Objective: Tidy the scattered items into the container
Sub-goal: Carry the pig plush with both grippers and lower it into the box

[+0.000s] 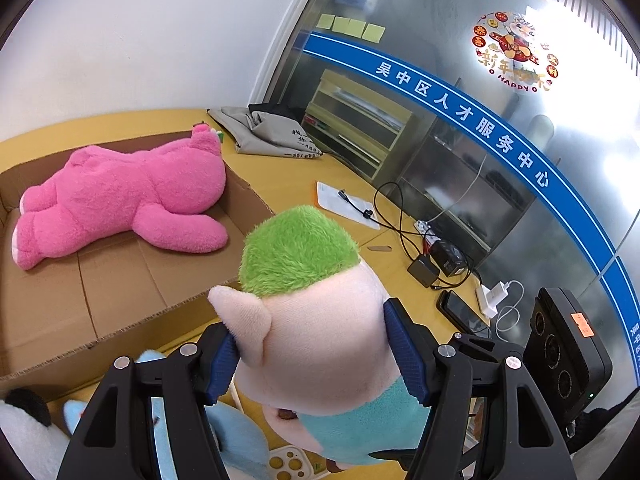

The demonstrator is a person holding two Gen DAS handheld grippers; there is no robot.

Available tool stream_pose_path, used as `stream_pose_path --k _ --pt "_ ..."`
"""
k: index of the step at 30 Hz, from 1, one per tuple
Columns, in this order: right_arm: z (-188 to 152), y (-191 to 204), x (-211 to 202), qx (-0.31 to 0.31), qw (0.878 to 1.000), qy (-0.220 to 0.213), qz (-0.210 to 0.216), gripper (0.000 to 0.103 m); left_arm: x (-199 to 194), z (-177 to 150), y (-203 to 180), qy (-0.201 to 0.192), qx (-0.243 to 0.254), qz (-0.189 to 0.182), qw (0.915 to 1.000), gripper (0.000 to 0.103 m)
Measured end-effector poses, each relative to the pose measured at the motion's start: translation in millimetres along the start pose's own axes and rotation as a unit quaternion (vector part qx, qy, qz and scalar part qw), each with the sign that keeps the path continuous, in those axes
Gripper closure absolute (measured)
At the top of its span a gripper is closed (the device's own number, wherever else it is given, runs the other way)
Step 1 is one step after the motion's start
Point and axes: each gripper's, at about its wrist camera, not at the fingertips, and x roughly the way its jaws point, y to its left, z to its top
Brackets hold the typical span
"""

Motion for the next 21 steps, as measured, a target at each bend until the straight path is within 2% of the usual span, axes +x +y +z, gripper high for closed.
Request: stream_pose_path --k 5,10,13,17,20,21 --pt "21 3 3 -0.007 1.000 -0.010 -0.001 0.033 -5 25 1 -0.012 0.013 0.010 0.9998 0.031" --pt "67 -13 5 -0.019 0.999 -0.044 -0.009 0.033 -1 82 9 -0.029 0.043 0.021 0.9984 0.031" --pt "99 -31 17 -0.025 0.997 -0.064 -0.021 0.033 14 126 26 -0.038 0.058 0.032 0.9971 0.031" --pt "138 -68 62 -0.022 0.996 -0.081 -0.042 0.033 68 170 69 -0.009 0.045 0.055 0.9974 0.032" --pt "145 -91 112 -0.021 0.996 -0.053 -0.075 0.033 131 176 105 0.040 0.027 0.071 0.9963 0.033" --pt "143 -101 134 -0.017 0.995 -0.030 -0.089 0.033 161 171 119 0.071 0.019 0.073 0.9946 0.034"
